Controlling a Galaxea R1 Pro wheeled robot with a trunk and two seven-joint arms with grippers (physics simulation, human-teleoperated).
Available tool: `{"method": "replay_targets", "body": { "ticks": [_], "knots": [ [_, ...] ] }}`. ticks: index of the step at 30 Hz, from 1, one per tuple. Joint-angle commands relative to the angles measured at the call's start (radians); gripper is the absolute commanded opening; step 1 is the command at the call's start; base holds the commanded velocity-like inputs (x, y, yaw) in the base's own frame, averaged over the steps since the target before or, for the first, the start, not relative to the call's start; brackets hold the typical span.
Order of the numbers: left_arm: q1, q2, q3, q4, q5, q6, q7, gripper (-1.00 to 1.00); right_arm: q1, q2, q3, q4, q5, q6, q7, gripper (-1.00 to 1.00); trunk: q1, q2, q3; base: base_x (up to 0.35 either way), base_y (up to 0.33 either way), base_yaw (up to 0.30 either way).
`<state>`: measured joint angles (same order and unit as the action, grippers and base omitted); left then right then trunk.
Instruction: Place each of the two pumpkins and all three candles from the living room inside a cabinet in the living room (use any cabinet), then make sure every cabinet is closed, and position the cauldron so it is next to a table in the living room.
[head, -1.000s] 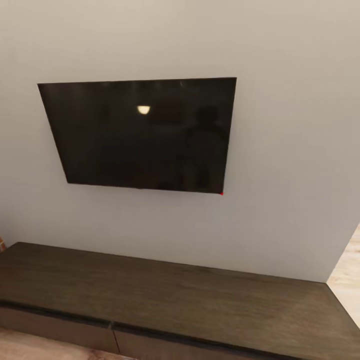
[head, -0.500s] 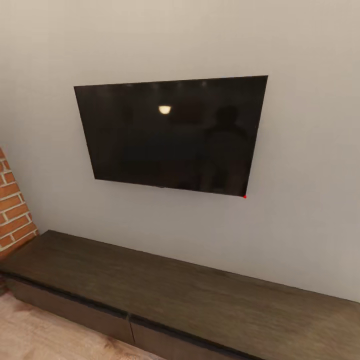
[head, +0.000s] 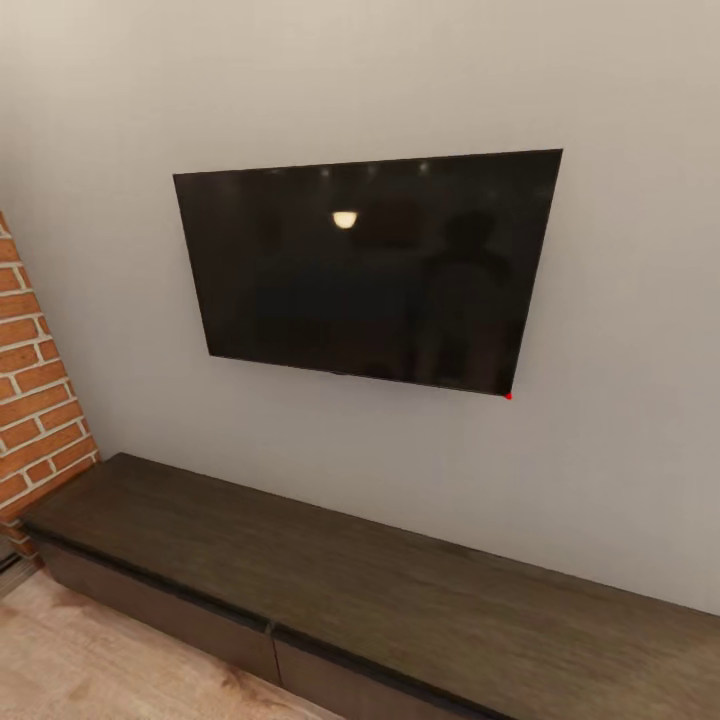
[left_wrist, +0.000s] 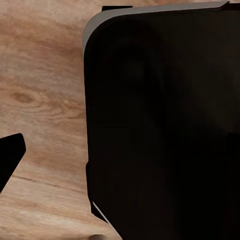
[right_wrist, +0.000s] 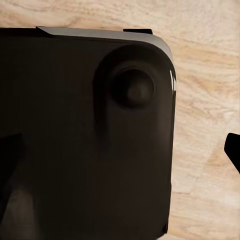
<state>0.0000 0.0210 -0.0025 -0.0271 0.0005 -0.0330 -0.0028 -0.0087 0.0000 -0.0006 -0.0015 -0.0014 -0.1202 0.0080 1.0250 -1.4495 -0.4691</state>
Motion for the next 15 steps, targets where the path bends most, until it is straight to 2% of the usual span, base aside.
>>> {"method": "replay_targets", "body": {
  "ticks": [1, 8, 15],
  "knots": [
    [0.000, 0.000, 0.000, 0.000, 0.000, -0.006, 0.000, 1.00, -0.001, 0.000, 0.000, 0.002, 0.001, -0.003, 0.000, 1.00, 0.000, 0.000, -0.001, 0.000, 0.000, 0.003],
    [0.000, 0.002, 0.002, 0.000, 0.002, -0.065, 0.000, 1.00, -0.001, 0.001, -0.001, 0.003, 0.001, -0.003, 0.002, 1.00, 0.000, 0.000, -0.001, 0.000, 0.000, 0.001],
    [0.000, 0.002, 0.001, 0.000, -0.001, -0.074, 0.000, 1.00, -0.001, 0.001, 0.000, 0.001, 0.003, -0.003, 0.002, 1.00, 0.000, 0.000, -0.001, -0.044, 0.000, 0.000]
  ]
}}
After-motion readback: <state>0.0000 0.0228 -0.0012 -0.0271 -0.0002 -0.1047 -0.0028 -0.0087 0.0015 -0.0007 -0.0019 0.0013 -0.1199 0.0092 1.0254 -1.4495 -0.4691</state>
